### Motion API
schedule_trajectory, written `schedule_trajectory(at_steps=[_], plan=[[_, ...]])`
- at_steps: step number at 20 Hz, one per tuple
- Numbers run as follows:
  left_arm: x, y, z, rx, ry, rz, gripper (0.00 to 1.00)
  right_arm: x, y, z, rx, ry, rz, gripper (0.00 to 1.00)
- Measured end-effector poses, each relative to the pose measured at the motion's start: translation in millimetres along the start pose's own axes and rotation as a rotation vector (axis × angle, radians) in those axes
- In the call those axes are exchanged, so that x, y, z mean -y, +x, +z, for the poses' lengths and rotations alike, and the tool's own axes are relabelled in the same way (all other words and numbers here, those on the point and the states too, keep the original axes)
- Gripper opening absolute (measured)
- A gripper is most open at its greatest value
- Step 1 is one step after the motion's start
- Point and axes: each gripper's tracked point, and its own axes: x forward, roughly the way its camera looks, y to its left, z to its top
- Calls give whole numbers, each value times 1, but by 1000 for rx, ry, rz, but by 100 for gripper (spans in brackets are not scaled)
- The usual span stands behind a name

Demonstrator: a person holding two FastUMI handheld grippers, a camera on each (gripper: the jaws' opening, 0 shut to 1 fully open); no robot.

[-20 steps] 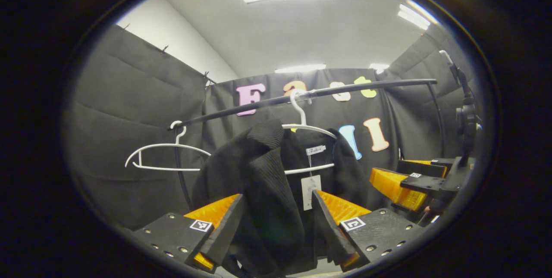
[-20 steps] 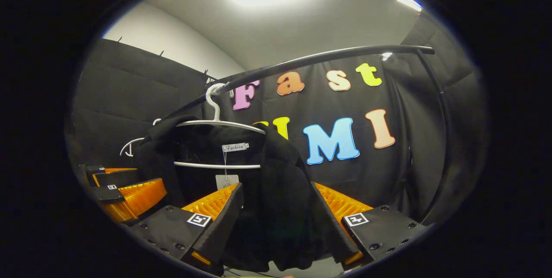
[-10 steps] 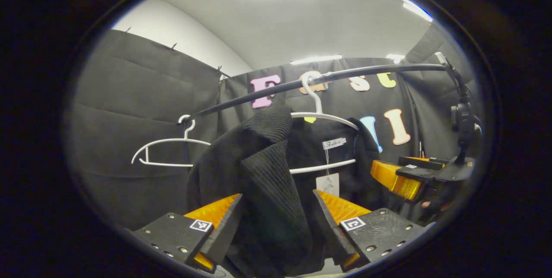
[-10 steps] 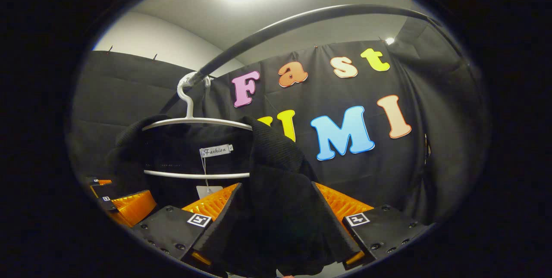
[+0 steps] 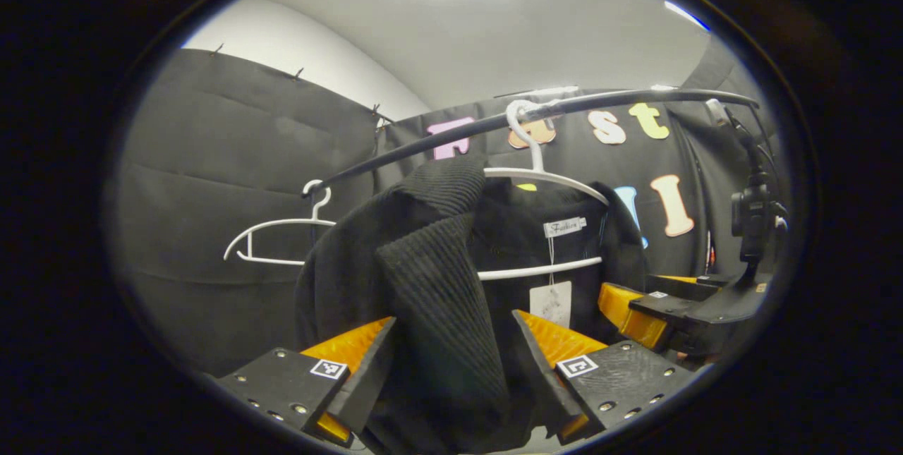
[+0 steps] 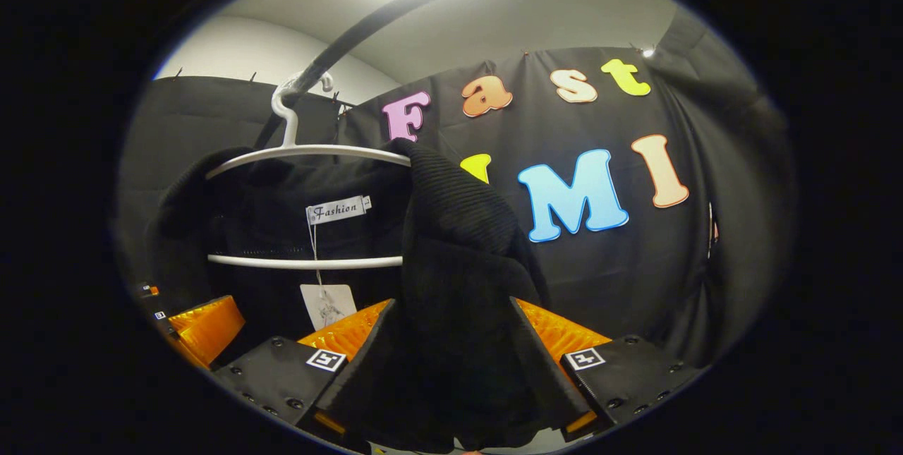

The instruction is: Grasp the clothes on the hanger with both hands and then place them into the laundry hamper below.

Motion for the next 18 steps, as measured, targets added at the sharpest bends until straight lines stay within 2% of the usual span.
schedule_trajectory(at_steps=[1,2,4,6,7,8,10,11,12,13,15,16,17,18], plan=[[1,2,-2,-4,2,6,92,1,3,-1,-7,7,-8,93],[2,4,-4,-13,5,11,92,1,6,-3,-13,18,-14,97],[3,9,-9,-31,16,20,77,-2,13,-4,-25,43,-12,97],[0,13,-12,-33,20,38,62,-4,19,-10,-52,60,-6,92],[2,13,-13,-40,20,36,55,-4,20,-11,-63,68,-4,84],[3,16,-16,-50,23,31,55,-4,23,-14,-72,70,-8,80],[9,19,-20,-74,30,-1,64,0,26,-19,-91,64,-16,50],[4,37,-29,-74,34,8,58,5,26,-17,-89,55,-34,35],[3,20,-24,-76,32,-7,52,12,26,-14,-81,53,-55,20],[10,21,-25,-81,17,-45,46,11,28,-13,-89,65,-37,7],[15,13,-20,-87,18,-93,34,9,27,-11,-86,80,-26,7],[9,19,-26,-86,33,-66,20,10,23,-5,-71,77,-29,2],[5,19,-27,-86,42,-67,6,15,19,0,-51,61,-47,1],[7,16,-25,-84,38,-85,6,21,14,8,-27,37,-65,0]])
